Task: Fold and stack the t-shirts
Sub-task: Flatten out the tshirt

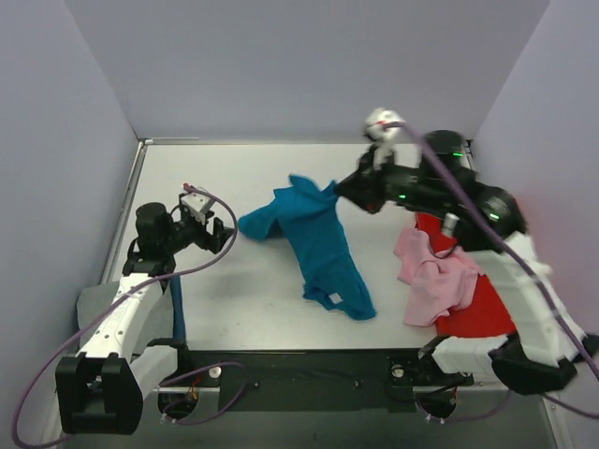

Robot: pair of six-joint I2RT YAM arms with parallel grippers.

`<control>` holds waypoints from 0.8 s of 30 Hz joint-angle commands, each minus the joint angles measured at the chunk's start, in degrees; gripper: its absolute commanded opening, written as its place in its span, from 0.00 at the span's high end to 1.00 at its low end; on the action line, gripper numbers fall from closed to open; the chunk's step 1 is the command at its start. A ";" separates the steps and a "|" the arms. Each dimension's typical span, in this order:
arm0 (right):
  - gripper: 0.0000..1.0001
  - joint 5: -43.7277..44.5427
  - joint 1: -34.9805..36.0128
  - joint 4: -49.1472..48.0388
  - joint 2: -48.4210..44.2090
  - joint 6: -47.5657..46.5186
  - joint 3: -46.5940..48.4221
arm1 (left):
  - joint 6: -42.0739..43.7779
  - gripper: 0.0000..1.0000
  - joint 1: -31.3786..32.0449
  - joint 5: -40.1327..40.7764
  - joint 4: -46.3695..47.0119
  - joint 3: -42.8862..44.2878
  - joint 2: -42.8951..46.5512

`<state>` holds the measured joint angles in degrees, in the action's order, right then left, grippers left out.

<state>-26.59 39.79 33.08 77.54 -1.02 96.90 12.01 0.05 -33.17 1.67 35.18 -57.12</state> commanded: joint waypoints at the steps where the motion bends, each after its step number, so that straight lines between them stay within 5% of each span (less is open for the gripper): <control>1: 1.00 -3.12 -7.25 3.31 -10.73 -1.62 0.93 | 5.38 0.16 4.95 -8.76 0.27 7.09 -2.90; 6: 1.00 -2.93 -15.87 3.13 -18.99 -3.03 -7.41 | 7.93 0.14 8.99 -9.63 -1.58 9.55 -4.13; 11: 1.00 -2.94 -20.54 -0.11 -17.51 4.26 -14.79 | 15.04 0.15 14.79 -9.64 -12.91 10.00 -3.97; 19: 1.00 1.81 -25.02 -3.72 -7.85 8.21 -23.51 | 11.55 0.33 31.12 -4.36 -13.02 9.04 -6.50; 24: 1.00 0.57 -25.11 -7.49 -4.85 9.89 -25.09 | 6.20 0.15 44.32 0.90 -3.99 5.70 -10.89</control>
<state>-25.30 14.61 31.24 73.08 6.22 71.90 22.96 36.64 -36.47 -9.50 42.70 -65.25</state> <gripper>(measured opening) 0.009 0.768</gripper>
